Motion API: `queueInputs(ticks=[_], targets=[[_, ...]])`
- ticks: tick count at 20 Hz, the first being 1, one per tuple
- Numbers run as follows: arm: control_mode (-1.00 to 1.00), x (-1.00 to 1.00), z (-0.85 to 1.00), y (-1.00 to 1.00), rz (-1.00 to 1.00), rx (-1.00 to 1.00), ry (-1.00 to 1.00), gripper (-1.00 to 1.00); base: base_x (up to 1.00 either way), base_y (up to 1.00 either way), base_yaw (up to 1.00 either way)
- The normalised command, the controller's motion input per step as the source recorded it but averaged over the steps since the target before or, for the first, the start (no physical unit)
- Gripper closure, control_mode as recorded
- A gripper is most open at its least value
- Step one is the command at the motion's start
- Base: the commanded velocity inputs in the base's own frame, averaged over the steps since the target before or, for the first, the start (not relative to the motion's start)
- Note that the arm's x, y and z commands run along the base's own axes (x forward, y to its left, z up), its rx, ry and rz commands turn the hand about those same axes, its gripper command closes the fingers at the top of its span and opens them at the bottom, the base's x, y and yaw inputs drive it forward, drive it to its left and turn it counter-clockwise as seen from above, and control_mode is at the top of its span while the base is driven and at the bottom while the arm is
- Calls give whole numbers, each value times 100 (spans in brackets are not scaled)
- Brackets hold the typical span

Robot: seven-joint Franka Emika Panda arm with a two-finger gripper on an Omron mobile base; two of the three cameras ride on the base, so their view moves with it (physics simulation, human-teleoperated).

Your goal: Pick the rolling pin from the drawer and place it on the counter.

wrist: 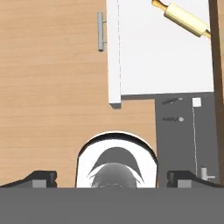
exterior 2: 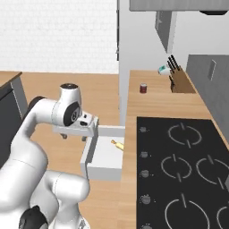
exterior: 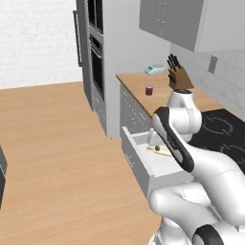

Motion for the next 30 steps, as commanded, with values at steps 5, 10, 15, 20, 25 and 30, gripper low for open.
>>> queueInputs(ticks=[5, 10, 15, 20, 25, 30], targets=[[-100, 97, -57, 21, 1, 9, 1, -100, 0, 0, 0], [-100, 100, -41, 3, 10, 11, 0, -100, 0, 0, 0], [-100, 100, -3, 3, 10, 2, 5, -100, 0, 0, 0], [-100, 73, -23, 0, 10, -15, 3, -100, 0, 0, 0], [-100, 33, -91, -9, 4, -7, -10, -100, 0, 0, 0], [-100, 1, -61, 1, 0, 0, -5, -100, 0, 0, 0]])
